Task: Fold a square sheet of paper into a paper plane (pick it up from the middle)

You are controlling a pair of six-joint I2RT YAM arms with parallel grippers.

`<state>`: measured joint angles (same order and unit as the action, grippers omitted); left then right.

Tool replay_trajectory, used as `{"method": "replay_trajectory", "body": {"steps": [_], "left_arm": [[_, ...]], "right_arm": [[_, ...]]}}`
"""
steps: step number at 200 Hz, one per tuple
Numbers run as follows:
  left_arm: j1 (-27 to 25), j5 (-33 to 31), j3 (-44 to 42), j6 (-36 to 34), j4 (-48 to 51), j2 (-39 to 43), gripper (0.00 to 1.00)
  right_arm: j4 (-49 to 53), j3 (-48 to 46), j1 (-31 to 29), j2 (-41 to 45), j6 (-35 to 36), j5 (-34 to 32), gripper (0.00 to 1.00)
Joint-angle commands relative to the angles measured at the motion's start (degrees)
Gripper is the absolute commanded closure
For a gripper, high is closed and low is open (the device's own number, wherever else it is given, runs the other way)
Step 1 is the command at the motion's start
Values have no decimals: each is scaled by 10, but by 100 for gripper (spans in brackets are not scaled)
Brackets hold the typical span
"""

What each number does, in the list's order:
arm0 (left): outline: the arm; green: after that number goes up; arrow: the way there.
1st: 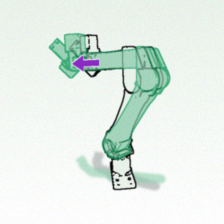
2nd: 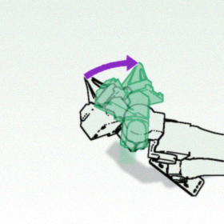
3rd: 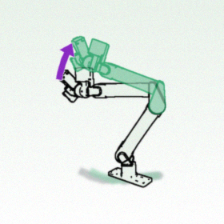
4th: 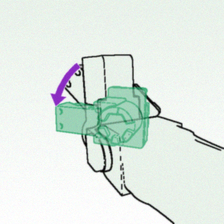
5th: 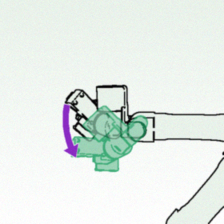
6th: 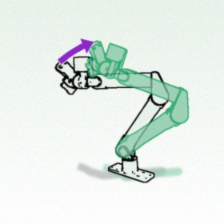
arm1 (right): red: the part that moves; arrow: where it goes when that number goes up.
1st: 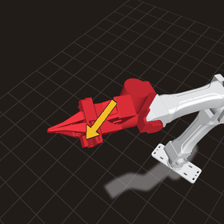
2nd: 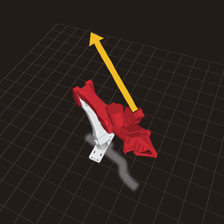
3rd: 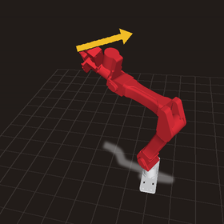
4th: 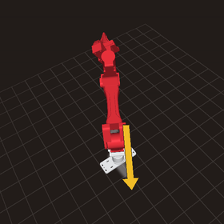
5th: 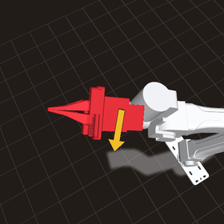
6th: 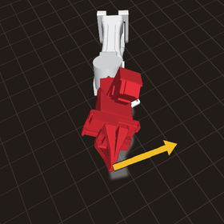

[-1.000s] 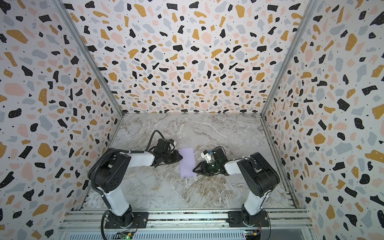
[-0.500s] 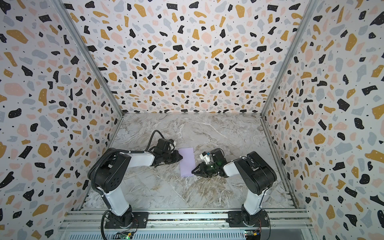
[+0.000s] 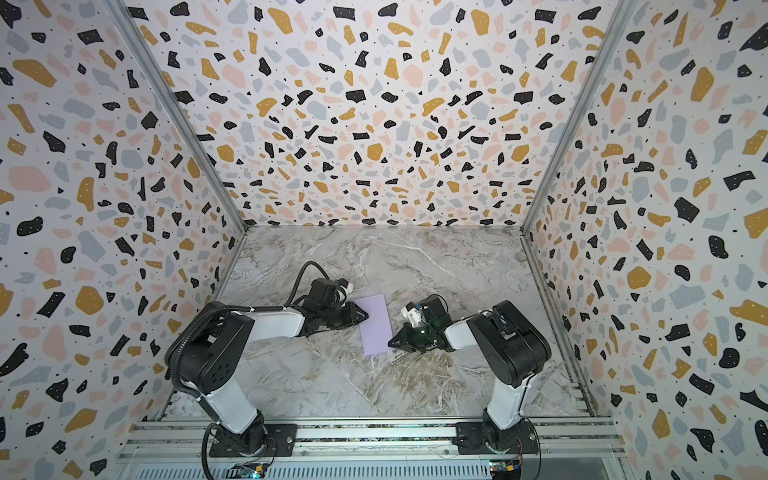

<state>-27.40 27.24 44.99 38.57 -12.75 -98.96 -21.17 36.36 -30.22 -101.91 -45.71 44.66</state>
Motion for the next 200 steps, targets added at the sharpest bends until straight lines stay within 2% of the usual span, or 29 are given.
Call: {"method": "replay_trajectory", "body": {"steps": [1, 82, 158, 200], "left_arm": [[0, 14, -3, -15, -21, 11, 74], [-1, -3, 21, -42, 28, -44, 88], [-8, -30, 27, -68, 67, -61, 90], [-9, -38, 34, -75, 76, -67, 90]], "right_arm": [[56, 18, 1, 9, 49, -38, 100], [96, 36, 1, 30, 71, -55, 100], [137, 87, -15, 37, 83, -52, 100], [127, 108, -21, 35, 72, -31, 100]]}}
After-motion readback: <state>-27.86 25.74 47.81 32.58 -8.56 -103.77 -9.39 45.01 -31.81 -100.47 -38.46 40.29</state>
